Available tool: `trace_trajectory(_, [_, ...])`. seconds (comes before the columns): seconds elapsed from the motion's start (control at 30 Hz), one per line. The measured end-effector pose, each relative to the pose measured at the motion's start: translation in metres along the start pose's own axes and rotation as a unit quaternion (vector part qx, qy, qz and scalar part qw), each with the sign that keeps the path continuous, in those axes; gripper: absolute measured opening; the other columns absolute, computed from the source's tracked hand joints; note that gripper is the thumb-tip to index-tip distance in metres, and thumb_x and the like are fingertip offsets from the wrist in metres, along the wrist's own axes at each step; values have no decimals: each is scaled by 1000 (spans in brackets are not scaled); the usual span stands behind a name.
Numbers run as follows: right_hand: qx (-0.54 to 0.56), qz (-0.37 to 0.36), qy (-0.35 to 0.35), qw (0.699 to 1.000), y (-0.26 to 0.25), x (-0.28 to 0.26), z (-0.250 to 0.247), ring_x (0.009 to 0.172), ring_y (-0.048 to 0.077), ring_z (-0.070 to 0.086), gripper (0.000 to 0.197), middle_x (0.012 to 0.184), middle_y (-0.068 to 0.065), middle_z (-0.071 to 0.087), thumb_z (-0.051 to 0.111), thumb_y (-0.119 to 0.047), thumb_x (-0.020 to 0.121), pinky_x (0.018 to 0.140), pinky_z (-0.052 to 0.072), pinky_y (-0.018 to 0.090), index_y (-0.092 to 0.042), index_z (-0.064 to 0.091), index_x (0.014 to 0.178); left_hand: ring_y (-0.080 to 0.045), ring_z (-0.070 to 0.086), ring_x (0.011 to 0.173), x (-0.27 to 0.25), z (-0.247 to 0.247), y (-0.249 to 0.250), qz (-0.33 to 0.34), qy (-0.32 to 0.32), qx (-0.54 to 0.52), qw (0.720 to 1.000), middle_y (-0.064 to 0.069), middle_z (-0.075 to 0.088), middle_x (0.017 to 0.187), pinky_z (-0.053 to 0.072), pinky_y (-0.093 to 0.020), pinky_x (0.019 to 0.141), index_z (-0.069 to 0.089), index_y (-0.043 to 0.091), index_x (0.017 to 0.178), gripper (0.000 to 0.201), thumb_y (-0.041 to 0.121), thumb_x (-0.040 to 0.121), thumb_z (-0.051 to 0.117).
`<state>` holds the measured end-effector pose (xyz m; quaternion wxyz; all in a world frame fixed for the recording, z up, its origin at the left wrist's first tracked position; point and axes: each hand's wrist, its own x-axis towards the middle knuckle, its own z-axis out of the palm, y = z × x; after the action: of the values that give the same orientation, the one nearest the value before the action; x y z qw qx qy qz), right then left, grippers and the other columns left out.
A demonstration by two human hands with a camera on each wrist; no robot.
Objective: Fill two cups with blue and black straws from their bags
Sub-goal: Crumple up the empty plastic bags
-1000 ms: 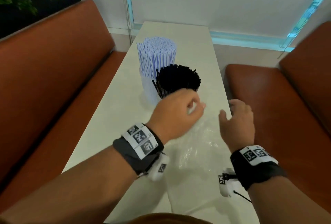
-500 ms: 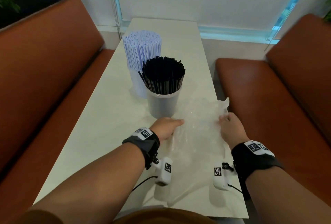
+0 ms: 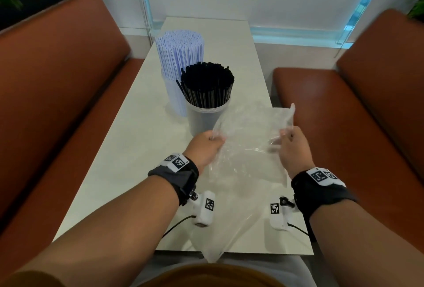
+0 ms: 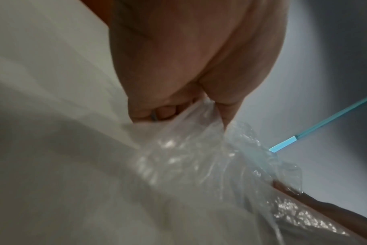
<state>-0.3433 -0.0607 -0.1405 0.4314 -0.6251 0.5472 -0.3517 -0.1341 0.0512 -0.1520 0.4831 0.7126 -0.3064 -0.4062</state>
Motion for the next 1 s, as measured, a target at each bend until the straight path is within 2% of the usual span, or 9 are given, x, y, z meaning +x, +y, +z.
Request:
trace_trajectory(0.23, [-46,-81,-2,996,-19,1,-25,65,9,52,22,81,-5,59,46,-36,105,58,41,25,-22,57,93,-14,52,68,-41,-35,13,61,45,-101,992,6,58,74,46,-29,62,64,32,75,22,24,96,64])
trace_trajectory(0.3, [-49,-92,-19,994,-26,1,-23,60,1,53,27,80,-4,59,50,-39,103,54,42,17,-14,59,97,-12,59,66,-57,-41,11,21,12,-172,985,3,62,78,49,-25,57,61,25,87,14,15,96,65])
trace_trajectory(0.4, [-93,-104,-84,987,-28,-1,-16,64,-11,59,24,84,-12,64,64,-46,94,56,41,8,-22,61,94,-7,67,61,-78,-52,-5,-55,-3,-225,973,-1,68,87,51,-20,51,54,20,109,28,5,91,70])
trace_trajectory(0.47, [-141,-83,-142,976,-17,-2,-6,82,3,63,38,95,-8,66,72,-52,87,74,47,23,-18,64,102,-7,70,69,-88,-56,-25,-84,23,-173,981,-3,66,98,53,-21,56,50,23,121,46,7,87,76])
trace_trajectory(0.57, [-270,-59,-186,943,3,-10,12,94,27,60,52,103,9,61,71,-58,84,82,47,38,-10,61,100,-19,71,89,-100,-55,-59,-135,24,-63,988,-5,67,111,55,-29,63,43,23,134,69,18,79,84])
trace_trajectory(0.67, [-334,25,-196,922,16,-20,26,106,34,61,70,116,15,63,71,-63,82,90,50,39,-5,58,120,-25,66,99,-105,-58,-84,-153,38,75,985,-10,61,124,54,-30,64,33,17,144,91,35,74,88])
trace_trajectory(0.8, [-325,107,-215,915,27,-26,34,93,32,65,65,99,17,69,78,-53,82,76,46,32,5,66,108,-26,65,99,-106,-78,-92,-185,63,155,969,-7,55,122,59,-34,67,32,8,141,105,64,67,80])
trace_trajectory(0.9, [-257,100,-202,940,34,-34,41,103,34,65,50,108,16,69,71,-46,90,84,48,35,1,68,106,-17,65,86,-104,-83,-89,-184,63,117,974,1,57,104,57,-30,55,39,12,128,98,71,60,77])
trace_trajectory(1.0, [-38,118,-164,979,40,-45,45,99,32,68,33,107,13,70,69,-38,93,92,55,48,-9,65,109,-14,60,95,-95,-80,-86,-176,112,5,978,6,57,114,56,-36,79,35,12,146,103,61,68,82])
